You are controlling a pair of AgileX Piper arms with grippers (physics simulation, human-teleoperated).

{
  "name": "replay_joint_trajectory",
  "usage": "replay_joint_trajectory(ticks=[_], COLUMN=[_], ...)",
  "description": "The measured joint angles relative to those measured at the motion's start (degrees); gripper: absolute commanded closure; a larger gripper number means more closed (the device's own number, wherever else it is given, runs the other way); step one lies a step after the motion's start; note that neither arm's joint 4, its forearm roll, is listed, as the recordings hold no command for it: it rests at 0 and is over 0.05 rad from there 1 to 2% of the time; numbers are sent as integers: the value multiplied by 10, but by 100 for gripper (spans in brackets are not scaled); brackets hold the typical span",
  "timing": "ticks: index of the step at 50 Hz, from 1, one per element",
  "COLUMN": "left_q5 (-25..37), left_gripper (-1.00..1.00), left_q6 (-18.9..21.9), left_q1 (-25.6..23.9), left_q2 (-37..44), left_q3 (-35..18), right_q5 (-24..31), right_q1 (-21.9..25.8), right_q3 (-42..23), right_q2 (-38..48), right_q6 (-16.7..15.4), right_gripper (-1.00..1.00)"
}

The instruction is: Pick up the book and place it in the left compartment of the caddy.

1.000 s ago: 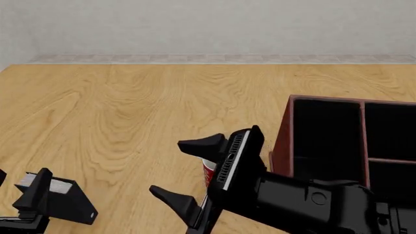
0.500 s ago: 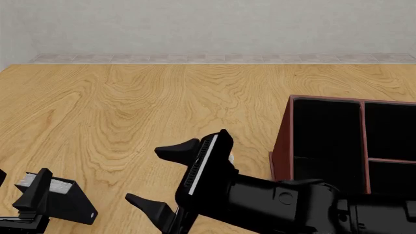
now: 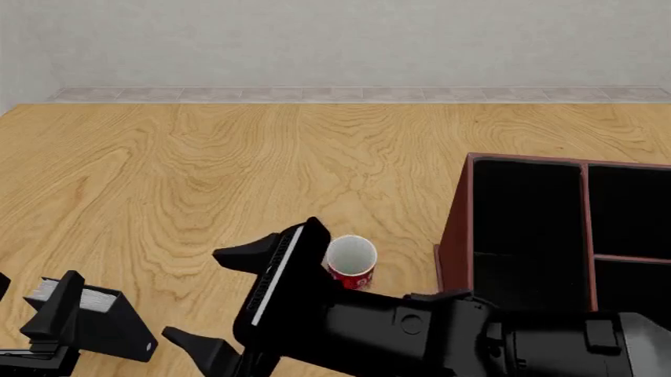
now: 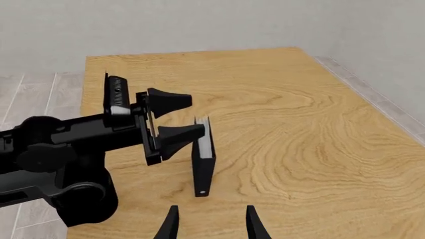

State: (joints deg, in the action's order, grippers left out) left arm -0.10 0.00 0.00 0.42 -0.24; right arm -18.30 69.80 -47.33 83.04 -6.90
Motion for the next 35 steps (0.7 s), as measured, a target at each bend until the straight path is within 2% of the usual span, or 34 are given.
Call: replay_joint_trajectory(ticks=[35], left_q5=[0], left_gripper=[-100], left_q6=[0], left_q1=[0], left_q2=[0], left_q3=[0], right_q5=[4], right_q1=[16], right_q3=[-60], right_q2=[72], right_q6=[8], right_gripper=[-100])
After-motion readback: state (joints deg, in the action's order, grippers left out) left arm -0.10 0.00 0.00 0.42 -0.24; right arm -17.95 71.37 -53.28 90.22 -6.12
